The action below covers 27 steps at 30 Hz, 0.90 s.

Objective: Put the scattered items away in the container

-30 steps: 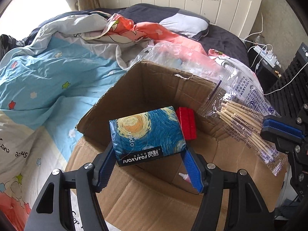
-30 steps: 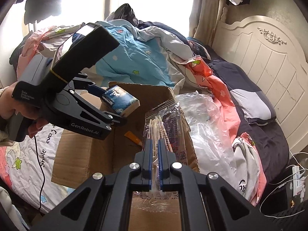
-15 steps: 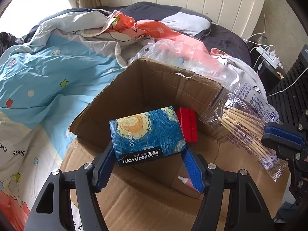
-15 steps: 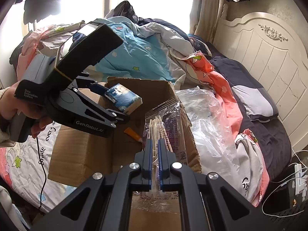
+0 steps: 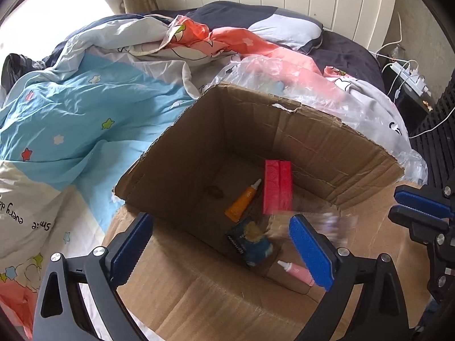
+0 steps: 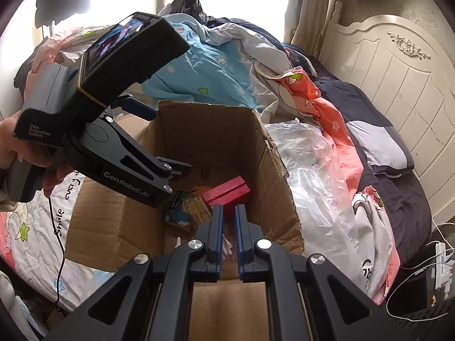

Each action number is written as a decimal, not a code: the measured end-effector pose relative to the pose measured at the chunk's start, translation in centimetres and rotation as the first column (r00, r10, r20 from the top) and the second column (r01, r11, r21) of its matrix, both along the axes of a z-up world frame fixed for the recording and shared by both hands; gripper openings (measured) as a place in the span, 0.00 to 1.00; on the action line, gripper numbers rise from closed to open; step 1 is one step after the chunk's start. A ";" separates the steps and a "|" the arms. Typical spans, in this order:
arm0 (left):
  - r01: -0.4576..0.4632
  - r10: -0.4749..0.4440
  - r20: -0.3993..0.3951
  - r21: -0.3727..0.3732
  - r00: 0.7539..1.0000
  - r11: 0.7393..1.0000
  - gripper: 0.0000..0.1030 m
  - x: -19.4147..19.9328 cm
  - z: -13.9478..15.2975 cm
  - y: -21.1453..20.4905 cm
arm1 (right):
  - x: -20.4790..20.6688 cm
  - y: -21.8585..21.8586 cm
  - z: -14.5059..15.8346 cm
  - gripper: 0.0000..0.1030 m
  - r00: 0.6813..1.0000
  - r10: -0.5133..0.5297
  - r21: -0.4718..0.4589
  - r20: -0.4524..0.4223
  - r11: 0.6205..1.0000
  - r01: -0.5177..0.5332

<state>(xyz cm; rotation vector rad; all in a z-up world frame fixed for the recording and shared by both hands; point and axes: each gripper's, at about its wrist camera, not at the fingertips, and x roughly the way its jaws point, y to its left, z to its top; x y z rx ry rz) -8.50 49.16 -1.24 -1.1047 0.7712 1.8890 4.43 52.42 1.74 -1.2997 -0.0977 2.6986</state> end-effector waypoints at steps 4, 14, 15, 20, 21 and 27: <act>0.002 -0.002 -0.004 -0.003 1.000 1.000 0.96 0.0 0.0 -0.1 | 0.1 -0.1 -0.3 0.18 1.000 0.001 0.016 0.012 1.000 -0.001; -0.010 0.010 -0.004 0.002 1.000 1.000 0.96 -0.2 0.1 -0.4 | -0.1 0.2 -0.5 0.76 1.000 -0.008 0.016 0.019 1.000 0.007; -0.014 0.014 -0.005 0.004 1.000 1.000 0.96 -0.2 0.2 -0.5 | -0.1 0.1 -0.5 0.76 1.000 -0.009 0.023 0.023 1.000 0.008; -0.030 0.030 -0.007 0.014 1.000 0.999 0.96 -0.4 0.7 -1.1 | -0.3 -0.1 -0.7 0.76 0.999 -0.009 0.020 0.031 1.000 0.009; -0.034 0.034 -0.009 0.015 0.999 0.999 0.96 -0.5 0.8 -1.2 | -0.3 -0.2 -0.7 0.76 0.999 -0.011 0.018 0.034 1.000 0.011; -0.041 0.042 -0.023 0.011 0.999 0.999 0.99 -0.4 1.2 -1.8 | -0.3 -0.7 -0.7 0.76 0.999 -0.012 0.026 0.038 1.000 0.011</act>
